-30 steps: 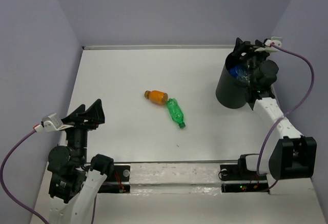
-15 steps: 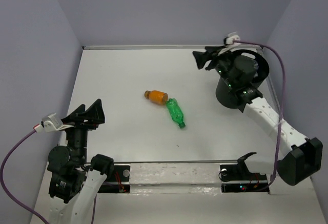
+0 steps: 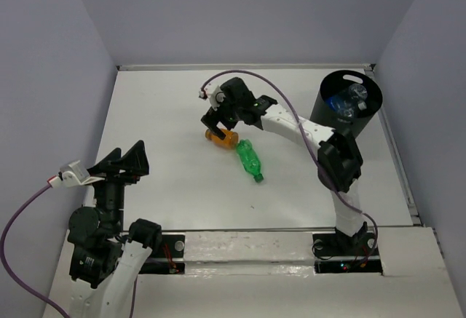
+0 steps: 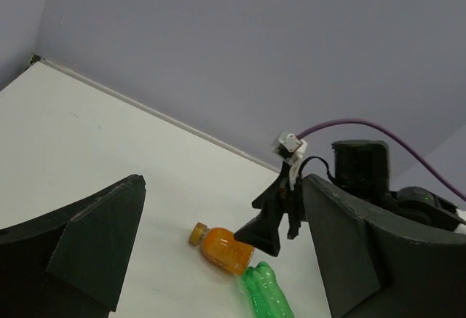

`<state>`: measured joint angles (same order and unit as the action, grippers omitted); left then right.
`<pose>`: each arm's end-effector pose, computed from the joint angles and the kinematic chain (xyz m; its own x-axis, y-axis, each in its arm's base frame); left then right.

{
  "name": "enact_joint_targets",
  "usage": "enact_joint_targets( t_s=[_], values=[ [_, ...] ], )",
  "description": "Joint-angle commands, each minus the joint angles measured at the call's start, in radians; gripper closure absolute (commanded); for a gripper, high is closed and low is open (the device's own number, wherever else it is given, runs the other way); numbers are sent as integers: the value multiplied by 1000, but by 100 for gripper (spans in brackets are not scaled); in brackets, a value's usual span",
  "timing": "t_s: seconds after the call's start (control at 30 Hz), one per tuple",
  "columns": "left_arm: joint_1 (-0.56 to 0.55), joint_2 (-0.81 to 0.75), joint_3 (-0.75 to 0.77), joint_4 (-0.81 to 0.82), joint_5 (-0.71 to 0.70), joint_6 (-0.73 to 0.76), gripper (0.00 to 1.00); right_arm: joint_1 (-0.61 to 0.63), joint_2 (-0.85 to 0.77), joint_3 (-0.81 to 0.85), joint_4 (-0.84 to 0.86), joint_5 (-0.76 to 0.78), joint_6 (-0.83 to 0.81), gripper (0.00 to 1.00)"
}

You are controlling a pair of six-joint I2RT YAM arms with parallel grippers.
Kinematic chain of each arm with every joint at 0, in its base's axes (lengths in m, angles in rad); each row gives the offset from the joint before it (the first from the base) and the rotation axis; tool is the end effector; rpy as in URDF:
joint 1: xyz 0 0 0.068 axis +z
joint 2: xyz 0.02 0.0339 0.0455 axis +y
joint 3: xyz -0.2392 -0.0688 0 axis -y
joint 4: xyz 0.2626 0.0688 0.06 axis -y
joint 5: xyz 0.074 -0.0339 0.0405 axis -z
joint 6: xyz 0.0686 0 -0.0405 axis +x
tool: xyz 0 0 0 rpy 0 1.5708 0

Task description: Put the plastic bottles in the bin

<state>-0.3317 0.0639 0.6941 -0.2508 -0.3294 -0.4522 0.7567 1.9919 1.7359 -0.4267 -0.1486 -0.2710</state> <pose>0.0896 -0.0074 0.3834 0.3045 -0.5422 -0.7832 0.1746 0.8400 -0.5136 0.3544 0.3486 0.2339 -0.2379 -0.5887 -0.7726 -0.8575 0.5009 -0.1177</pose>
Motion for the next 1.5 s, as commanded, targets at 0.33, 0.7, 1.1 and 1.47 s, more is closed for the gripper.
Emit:
enact_joint_targets(
  t_s=[0.33,0.7,1.1,1.47],
  values=[
    [6,30,-8,51,10,21,1,38,379,416,-411,64,-185,8],
    [8,37,-8,53,13,21,1,38,429,427,-132,142,-168,36],
    [3,33,-8,51,15,24,1,7,63,147,376,343,2,40],
    [-1,-6,-25,76,32,23,1,-385,-732,-501,714,636,277,39]
  ],
)
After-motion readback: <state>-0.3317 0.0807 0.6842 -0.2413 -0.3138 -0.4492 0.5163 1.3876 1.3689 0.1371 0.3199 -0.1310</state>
